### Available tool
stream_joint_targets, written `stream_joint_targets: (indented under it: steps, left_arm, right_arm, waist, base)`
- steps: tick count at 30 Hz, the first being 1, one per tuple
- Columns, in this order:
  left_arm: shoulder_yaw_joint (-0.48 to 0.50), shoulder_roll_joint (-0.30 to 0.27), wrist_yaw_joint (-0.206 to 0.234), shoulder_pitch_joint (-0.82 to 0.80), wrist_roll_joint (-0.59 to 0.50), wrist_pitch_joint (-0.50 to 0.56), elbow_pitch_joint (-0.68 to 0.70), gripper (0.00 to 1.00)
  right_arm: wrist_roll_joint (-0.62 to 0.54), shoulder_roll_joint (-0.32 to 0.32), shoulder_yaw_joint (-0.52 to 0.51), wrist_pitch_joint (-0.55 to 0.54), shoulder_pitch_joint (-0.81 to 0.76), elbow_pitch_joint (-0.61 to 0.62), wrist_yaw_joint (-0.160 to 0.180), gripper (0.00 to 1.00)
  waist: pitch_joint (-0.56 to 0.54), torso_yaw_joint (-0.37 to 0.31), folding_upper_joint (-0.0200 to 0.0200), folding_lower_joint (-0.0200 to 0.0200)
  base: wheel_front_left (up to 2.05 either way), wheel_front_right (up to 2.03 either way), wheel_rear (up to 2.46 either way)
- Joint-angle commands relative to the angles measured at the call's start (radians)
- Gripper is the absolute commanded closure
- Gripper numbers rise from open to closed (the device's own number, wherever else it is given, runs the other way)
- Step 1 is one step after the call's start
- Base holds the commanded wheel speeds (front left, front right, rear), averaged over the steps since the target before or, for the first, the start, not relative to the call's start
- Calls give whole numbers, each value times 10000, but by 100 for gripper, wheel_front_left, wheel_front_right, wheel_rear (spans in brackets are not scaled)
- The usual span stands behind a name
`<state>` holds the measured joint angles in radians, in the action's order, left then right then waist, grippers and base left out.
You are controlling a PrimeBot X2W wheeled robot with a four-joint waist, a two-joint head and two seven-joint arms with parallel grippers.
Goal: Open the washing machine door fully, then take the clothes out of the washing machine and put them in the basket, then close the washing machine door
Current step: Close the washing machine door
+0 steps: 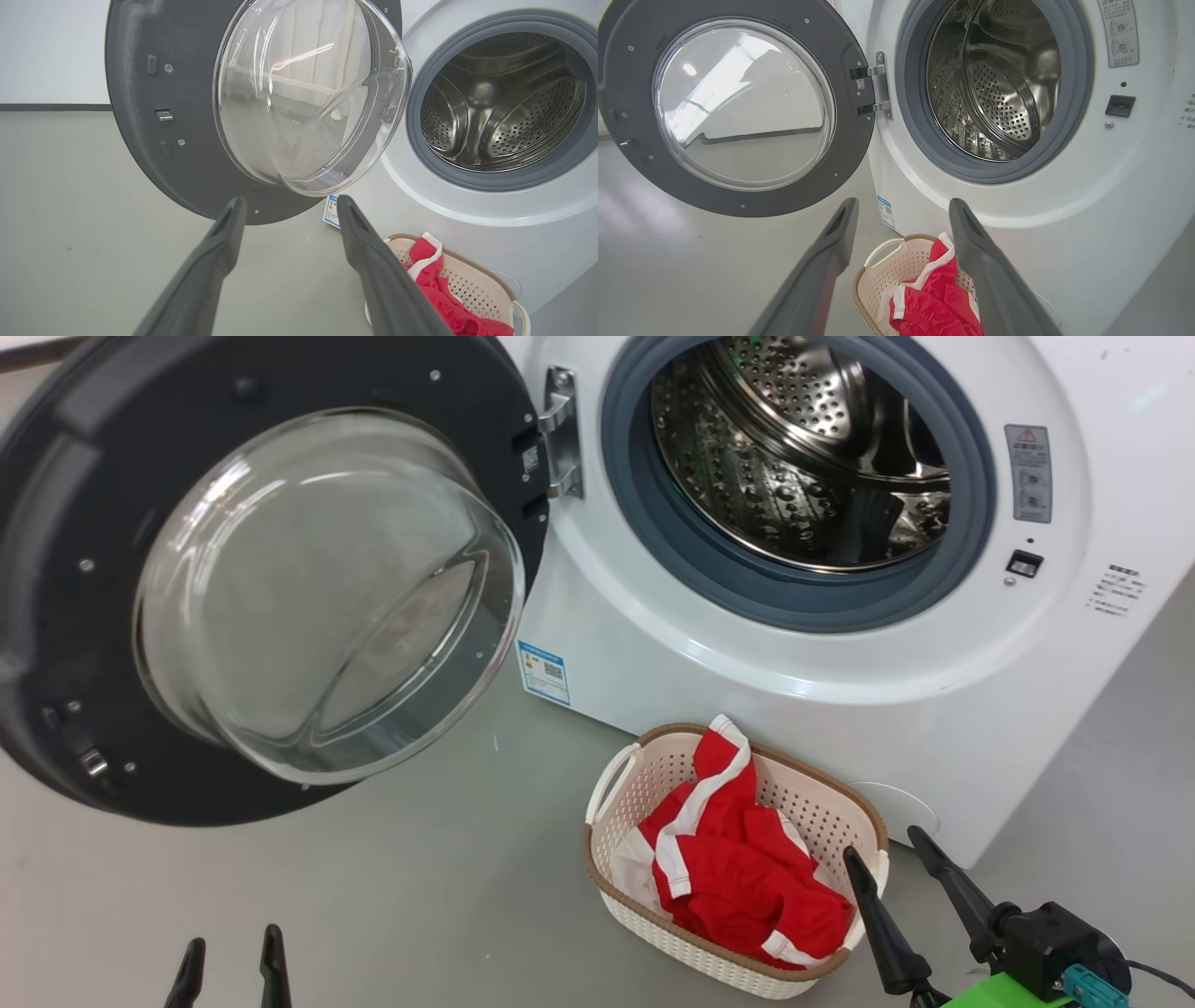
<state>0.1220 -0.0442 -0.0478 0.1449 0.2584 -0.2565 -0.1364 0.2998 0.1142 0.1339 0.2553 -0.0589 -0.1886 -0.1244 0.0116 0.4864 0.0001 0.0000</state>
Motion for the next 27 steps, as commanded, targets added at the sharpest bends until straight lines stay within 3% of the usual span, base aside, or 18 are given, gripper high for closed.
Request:
stream_joint_targets:
  steps: [1, 14, 15, 16, 17, 24, 27]
  left_arm:
    - [250, -61, 90, -134, 52, -53, 310, 0]
    - [131, -61, 223, -201, 326, -53, 536, 0]
    - [153, -61, 219, -228, 457, -53, 567, 14]
    - [190, -61, 210, -260, 612, -53, 615, 69]
    - [247, -61, 180, -303, 726, -53, 730, 100]
    - [1262, -94, -398, -892, 700, -53, 2078, 100]
    - [1973, -390, -628, -1495, 553, -53, 2692, 100]
  right_arm:
    - [41, 116, 218, 65, 295, 209, -63, 0]
    - [71, 209, 277, 65, 456, 170, -63, 0]
    - [71, 209, 271, 65, 459, 169, -63, 0]
    - [69, 207, 265, 65, 458, 165, -63, 0]
    - [67, 202, 251, 65, 453, 164, -63, 0]
    - [7, 141, 198, 65, 371, 228, -63, 0]
    - [1, 145, 202, 65, 377, 231, -63, 0]
  waist:
    - [16, 98, -1, 0]
    - [228, 177, -1, 0]
    - [234, 177, -1, 0]
    - [237, 177, -1, 0]
    - [240, 176, -1, 0]
    - [302, 104, -1, 0]
    - [352, 76, -1, 0]
  base:
    - [0, 0, 0]
    - [0, 0, 0]
    - [0, 0, 0]
    - [0, 0, 0]
    - [0, 0, 0]
    - [0, 0, 0]
    - [0, 0, 0]
